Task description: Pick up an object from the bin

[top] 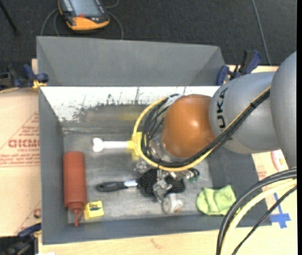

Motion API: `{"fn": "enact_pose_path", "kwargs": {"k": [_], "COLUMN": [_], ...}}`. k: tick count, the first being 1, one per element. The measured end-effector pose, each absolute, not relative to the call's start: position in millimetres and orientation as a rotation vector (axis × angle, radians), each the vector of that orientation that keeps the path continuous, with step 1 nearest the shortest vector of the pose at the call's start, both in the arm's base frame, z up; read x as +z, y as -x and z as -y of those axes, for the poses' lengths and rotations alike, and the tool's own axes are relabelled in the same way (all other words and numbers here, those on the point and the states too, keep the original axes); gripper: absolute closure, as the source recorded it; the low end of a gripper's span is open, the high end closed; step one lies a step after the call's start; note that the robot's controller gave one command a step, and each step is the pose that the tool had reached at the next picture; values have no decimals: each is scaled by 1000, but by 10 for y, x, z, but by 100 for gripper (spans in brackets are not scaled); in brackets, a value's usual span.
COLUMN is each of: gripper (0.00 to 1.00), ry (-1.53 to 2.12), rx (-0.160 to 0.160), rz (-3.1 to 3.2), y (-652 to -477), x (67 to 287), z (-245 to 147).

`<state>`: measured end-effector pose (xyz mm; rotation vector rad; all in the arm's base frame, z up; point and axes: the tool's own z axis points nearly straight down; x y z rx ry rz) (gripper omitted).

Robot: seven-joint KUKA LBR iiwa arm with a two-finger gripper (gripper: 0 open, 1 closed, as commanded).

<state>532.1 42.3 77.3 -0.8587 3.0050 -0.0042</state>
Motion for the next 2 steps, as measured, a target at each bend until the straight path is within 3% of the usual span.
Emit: {"fn": "enact_pose_path", "kwargs": {"k": [1,2], "gripper": [100,100], "ry": [827,827], "rx": [-1,0], "rz": [-3028,-3029], "y": [-5042,-5038], "x": [2179,2174], "z": [-223,-225]}}
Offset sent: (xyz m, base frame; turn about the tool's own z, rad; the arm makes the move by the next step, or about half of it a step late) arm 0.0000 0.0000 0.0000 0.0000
